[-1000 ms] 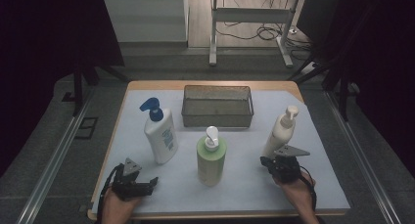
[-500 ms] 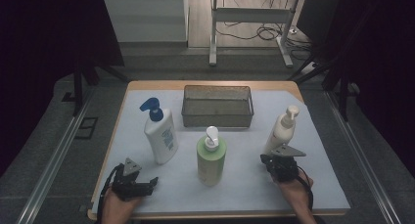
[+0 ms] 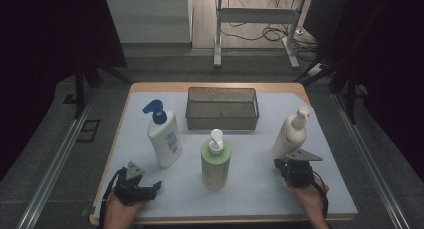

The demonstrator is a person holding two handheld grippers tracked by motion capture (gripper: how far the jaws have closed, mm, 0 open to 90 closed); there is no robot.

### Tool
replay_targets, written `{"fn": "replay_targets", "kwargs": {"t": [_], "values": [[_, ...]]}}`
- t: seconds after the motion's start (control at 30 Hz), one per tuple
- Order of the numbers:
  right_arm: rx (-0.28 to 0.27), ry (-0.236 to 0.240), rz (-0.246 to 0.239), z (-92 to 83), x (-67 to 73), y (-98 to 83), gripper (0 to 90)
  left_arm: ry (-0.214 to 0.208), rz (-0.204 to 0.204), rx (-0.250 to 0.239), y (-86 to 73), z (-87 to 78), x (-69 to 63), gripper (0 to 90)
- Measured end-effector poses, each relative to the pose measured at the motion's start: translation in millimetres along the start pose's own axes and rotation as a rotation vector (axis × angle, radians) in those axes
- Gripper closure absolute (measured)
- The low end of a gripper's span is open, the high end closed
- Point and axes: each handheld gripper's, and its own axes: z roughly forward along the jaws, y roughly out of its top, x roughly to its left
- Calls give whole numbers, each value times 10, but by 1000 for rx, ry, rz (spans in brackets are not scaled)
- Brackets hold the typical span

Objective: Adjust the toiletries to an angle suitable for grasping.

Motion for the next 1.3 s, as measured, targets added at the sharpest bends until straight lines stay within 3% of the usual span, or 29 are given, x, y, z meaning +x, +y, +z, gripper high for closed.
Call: {"fn": "replay_targets", "kwargs": {"t": [0.77, 1.17, 1.3], "values": [[5, -40, 34, -146, -318, -118, 894, 0, 0, 0, 0, 0, 0, 124], [-8, -5, 36, -257, -276, -109, 780, 0, 0, 0, 0, 0, 0, 124], [-10, 2, 37, -370, -287, -138, 685, 0, 0, 0, 0, 0, 0, 124]]}}
